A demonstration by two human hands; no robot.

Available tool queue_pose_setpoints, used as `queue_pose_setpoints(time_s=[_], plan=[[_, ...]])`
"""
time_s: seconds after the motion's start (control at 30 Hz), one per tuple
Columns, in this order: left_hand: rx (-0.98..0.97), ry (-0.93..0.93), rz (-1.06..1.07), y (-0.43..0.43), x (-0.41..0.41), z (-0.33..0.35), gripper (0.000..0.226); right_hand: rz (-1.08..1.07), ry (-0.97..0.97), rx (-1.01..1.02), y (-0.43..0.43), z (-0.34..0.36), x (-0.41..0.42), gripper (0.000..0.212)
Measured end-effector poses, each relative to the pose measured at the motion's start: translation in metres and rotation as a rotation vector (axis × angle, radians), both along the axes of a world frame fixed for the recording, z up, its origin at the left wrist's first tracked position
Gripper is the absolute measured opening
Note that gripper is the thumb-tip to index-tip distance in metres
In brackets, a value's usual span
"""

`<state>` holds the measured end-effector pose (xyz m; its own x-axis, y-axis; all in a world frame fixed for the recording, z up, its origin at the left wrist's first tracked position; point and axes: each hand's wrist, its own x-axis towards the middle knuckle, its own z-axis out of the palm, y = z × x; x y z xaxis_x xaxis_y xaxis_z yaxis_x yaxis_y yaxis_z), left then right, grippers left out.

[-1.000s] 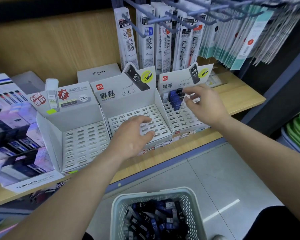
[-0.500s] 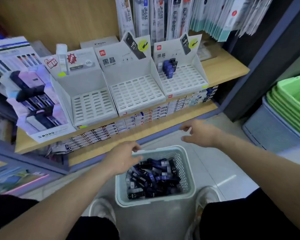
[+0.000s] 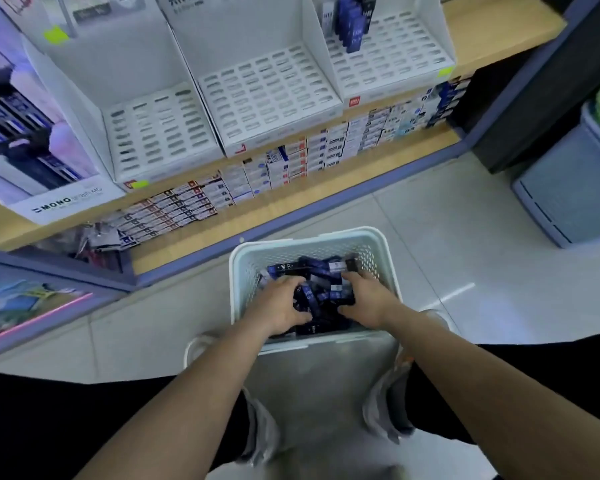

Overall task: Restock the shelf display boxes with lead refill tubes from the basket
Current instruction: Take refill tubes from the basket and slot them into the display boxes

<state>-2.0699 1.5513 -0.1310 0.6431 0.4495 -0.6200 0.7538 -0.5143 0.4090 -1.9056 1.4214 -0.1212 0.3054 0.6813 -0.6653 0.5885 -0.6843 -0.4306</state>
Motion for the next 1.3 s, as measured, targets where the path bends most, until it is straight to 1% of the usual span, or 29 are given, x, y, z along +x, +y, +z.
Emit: queue_pose_setpoints(time_s=[0.1, 0.17, 0.23, 0.3, 0.43, 0.5, 0.6, 0.63, 0.7, 0.77, 0.8, 0.83, 0.93, 1.0, 1.1, 1.2, 1.23, 1.3], plan=[[0.024, 0.057, -0.134, 0.002, 0.001, -0.019, 0.099, -0.015, 0.002, -0.042, 0.004, -0.021, -0.008, 0.098], [0.042, 0.085, -0.209, 0.005, 0.002, -0.028, 0.105, -0.006, -0.024, -0.064, 0.005, -0.030, -0.009, 0.102], [0.064, 0.079, -0.229, 0.009, 0.003, -0.033, 0.103, 0.021, -0.058, -0.058, 0.008, -0.037, -0.006, 0.106], [0.082, 0.059, -0.227, 0.014, 0.004, -0.036, 0.095, 0.046, -0.058, -0.044, 0.011, -0.044, -0.003, 0.108], [0.164, -0.007, -0.215, 0.020, 0.003, -0.040, 0.080, 0.101, -0.072, 0.014, 0.013, -0.049, -0.002, 0.100], [0.145, -0.029, -0.180, 0.021, 0.000, -0.044, 0.081, 0.120, -0.095, 0.035, 0.012, -0.050, -0.004, 0.100], [0.073, -0.041, -0.133, 0.020, -0.001, -0.045, 0.085, 0.080, -0.018, 0.039, 0.012, -0.052, -0.005, 0.105], [0.048, -0.038, -0.116, 0.020, -0.001, -0.045, 0.087, 0.041, 0.015, 0.051, 0.012, -0.053, -0.004, 0.099], [0.013, -0.030, -0.094, 0.019, 0.000, -0.045, 0.088, -0.045, 0.047, 0.108, 0.013, -0.055, -0.002, 0.071], [-0.007, -0.034, -0.066, 0.020, 0.000, -0.044, 0.088, -0.083, 0.041, 0.143, 0.012, -0.056, -0.001, 0.042], [-0.006, -0.038, -0.053, 0.020, 0.001, -0.043, 0.087, -0.081, 0.033, 0.141, 0.012, -0.056, -0.001, 0.035], [0.019, -0.033, -0.053, 0.021, 0.000, -0.041, 0.086, -0.076, 0.031, 0.132, 0.012, -0.056, -0.002, 0.036], [0.167, 0.011, -0.110, 0.019, -0.001, -0.037, 0.079, -0.098, 0.053, 0.102, 0.012, -0.053, -0.003, 0.062], [0.166, 0.005, -0.117, 0.016, -0.002, -0.036, 0.083, -0.064, 0.046, 0.082, 0.013, -0.052, -0.003, 0.070], [0.084, -0.001, -0.135, 0.015, 0.000, -0.033, 0.088, -0.062, 0.042, 0.079, 0.014, -0.053, -0.002, 0.072], [0.041, 0.025, -0.148, 0.013, 0.005, -0.031, 0.079, -0.053, 0.047, 0.067, 0.014, -0.056, -0.001, 0.077], [0.035, 0.021, -0.143, 0.013, 0.005, -0.032, 0.077, -0.054, 0.053, 0.067, 0.014, -0.057, -0.002, 0.074], [0.020, -0.006, -0.119, 0.012, 0.005, -0.035, 0.074, -0.075, 0.058, 0.085, 0.014, -0.059, -0.003, 0.055]])
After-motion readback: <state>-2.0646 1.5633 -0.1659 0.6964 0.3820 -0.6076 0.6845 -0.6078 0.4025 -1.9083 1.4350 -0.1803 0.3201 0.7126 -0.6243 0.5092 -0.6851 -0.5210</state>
